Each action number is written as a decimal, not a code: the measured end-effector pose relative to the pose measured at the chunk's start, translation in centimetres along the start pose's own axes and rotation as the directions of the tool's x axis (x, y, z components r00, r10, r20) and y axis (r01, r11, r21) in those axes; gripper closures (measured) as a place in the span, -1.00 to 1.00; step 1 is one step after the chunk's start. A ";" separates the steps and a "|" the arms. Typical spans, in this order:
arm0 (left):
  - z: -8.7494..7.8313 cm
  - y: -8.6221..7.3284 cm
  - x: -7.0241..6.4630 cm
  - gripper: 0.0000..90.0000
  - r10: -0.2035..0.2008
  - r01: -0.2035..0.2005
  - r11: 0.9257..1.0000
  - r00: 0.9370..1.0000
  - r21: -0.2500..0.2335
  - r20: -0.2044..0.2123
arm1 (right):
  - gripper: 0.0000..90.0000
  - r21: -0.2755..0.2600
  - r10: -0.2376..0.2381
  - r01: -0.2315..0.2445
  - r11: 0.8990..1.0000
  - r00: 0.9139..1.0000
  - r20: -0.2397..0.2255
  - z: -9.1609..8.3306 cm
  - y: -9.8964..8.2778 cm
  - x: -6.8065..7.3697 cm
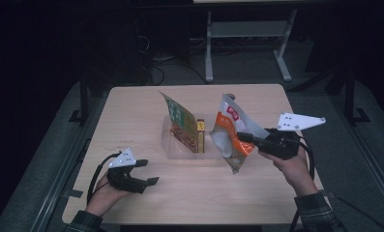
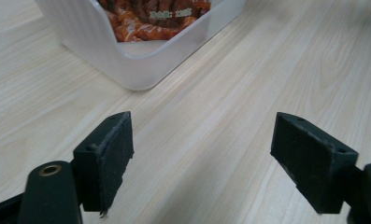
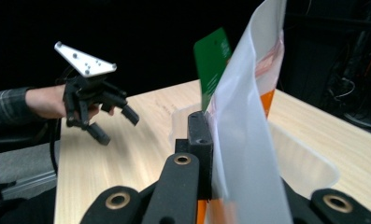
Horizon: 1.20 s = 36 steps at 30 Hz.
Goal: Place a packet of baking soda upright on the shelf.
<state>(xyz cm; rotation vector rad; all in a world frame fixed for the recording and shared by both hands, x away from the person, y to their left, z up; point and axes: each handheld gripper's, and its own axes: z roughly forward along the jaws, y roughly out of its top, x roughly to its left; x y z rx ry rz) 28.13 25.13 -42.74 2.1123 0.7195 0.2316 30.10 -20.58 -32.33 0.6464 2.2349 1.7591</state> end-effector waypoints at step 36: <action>0.9 -0.5 0.7 -0.60 -0.005 0.005 0.999 1.000 0.035 0.006 | 1.00 0.022 0.065 -0.067 0.997 0.993 0.103 5.6 1.3 -5.9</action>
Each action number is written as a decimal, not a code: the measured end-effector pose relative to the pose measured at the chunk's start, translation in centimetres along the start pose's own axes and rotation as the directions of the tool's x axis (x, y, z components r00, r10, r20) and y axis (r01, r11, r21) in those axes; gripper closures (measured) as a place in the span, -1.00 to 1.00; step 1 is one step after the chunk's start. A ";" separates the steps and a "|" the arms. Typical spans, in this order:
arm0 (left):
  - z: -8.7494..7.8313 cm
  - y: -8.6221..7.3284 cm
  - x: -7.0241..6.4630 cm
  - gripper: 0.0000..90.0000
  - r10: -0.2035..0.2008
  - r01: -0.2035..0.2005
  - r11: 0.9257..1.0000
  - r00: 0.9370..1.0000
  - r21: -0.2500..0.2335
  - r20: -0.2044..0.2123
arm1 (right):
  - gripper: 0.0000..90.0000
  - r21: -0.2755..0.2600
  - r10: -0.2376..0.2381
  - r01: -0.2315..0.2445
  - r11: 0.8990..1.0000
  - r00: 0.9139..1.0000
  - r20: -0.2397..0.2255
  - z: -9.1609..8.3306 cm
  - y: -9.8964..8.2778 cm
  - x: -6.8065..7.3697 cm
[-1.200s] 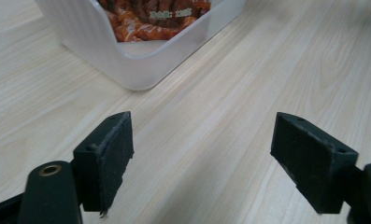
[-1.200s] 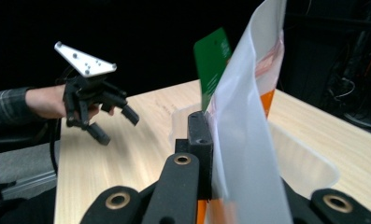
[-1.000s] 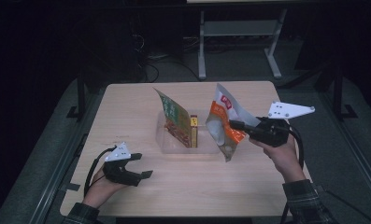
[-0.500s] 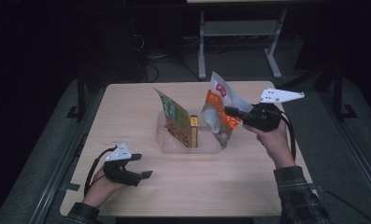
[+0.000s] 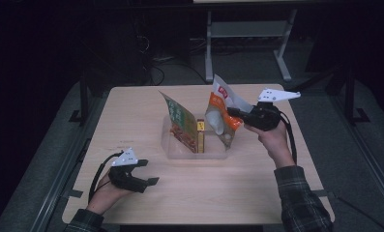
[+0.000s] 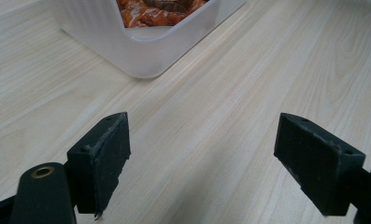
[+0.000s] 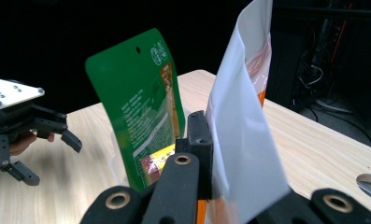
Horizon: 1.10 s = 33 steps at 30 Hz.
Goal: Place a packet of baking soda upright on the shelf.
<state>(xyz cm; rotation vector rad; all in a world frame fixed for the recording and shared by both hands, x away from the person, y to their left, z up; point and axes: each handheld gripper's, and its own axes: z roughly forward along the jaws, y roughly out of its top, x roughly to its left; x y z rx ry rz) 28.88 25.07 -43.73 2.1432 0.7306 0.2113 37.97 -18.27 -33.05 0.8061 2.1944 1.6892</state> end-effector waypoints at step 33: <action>0.2 -0.1 0.0 -0.60 0.005 -0.005 1.000 1.000 0.014 0.011 | 0.99 0.071 0.036 -0.038 0.997 0.999 0.029 2.2 -2.4 -1.4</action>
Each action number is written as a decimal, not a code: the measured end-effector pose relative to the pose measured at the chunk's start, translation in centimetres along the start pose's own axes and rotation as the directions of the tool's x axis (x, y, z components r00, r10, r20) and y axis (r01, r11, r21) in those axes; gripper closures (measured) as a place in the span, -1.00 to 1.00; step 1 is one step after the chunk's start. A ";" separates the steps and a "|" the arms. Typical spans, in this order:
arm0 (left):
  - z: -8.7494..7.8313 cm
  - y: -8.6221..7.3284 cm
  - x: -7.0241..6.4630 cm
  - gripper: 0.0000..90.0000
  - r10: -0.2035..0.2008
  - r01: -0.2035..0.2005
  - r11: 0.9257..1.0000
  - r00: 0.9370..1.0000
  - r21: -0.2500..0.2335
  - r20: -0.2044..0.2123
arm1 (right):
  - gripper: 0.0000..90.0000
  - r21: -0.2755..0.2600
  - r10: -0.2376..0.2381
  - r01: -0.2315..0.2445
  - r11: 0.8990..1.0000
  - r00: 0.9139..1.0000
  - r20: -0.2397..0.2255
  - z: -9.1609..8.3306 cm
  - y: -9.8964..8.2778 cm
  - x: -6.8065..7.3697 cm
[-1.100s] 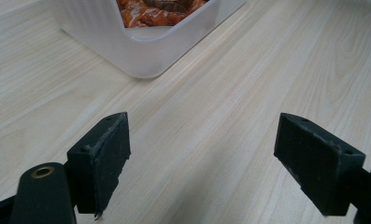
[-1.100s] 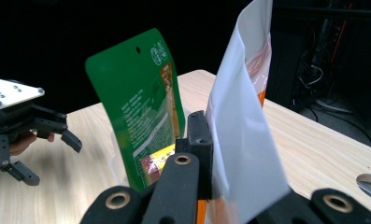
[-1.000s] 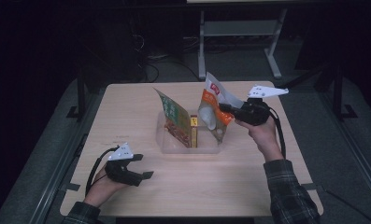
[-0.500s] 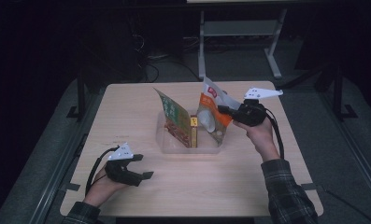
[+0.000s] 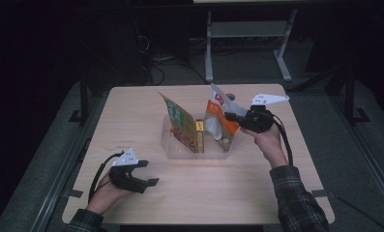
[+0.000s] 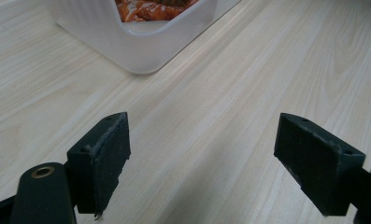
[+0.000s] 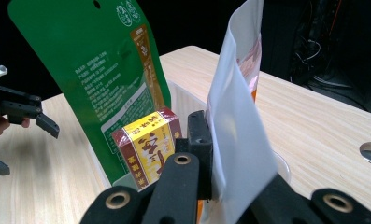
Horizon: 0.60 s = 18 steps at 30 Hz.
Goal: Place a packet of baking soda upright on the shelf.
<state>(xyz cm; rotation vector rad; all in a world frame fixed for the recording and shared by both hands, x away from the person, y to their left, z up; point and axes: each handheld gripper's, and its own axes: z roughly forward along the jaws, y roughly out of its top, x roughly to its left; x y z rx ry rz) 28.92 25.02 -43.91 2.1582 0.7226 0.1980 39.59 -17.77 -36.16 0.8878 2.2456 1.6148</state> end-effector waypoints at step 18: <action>0.5 0.1 -0.4 -0.60 0.019 -0.019 1.000 1.000 0.021 0.016 | 0.98 0.054 -0.039 0.036 0.998 0.998 0.043 0.7 -0.6 0.4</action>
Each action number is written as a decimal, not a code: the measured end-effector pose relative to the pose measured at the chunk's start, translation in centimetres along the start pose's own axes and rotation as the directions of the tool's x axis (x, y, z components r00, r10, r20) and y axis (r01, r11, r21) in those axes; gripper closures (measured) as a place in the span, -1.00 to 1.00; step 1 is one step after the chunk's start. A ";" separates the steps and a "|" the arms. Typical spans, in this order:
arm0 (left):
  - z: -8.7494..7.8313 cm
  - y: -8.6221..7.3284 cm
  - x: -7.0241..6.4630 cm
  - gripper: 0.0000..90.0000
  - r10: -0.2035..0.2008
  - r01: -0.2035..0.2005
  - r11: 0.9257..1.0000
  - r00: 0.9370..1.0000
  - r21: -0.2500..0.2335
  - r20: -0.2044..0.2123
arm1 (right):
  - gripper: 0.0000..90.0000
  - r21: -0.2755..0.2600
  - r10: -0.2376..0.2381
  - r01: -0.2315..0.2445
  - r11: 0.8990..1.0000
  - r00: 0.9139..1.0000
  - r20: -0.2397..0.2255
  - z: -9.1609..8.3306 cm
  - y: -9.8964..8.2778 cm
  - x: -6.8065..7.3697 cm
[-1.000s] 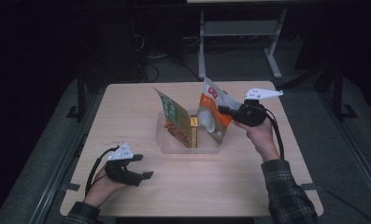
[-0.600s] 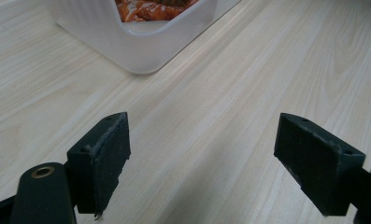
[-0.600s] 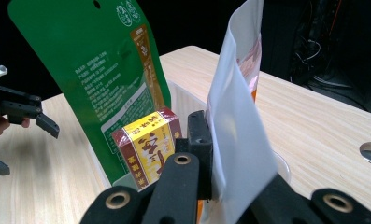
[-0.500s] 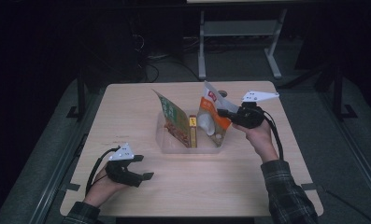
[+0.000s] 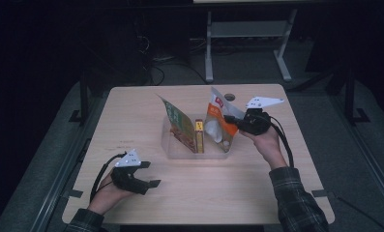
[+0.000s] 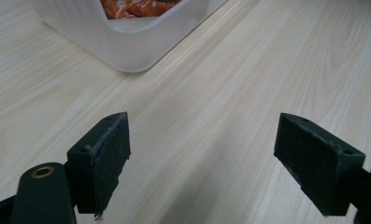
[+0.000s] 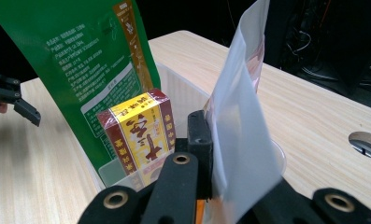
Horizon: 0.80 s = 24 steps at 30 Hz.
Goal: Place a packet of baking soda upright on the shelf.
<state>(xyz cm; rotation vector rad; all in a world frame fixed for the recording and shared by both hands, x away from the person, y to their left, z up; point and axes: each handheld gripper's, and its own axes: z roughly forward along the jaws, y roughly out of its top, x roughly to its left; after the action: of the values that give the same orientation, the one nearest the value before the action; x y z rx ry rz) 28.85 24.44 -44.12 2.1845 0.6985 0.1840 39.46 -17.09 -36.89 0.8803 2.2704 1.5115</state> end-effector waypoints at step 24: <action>0.0 0.0 0.0 -0.60 0.007 -0.007 1.000 1.000 0.009 0.003 | -0.28 0.000 0.060 -0.060 0.998 0.997 0.054 -0.4 0.1 -0.3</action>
<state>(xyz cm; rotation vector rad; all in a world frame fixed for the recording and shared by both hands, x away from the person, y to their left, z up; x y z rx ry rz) 28.87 24.40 -44.12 2.1952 0.6913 0.1818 39.49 -17.56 -36.70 0.9861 2.2262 1.4924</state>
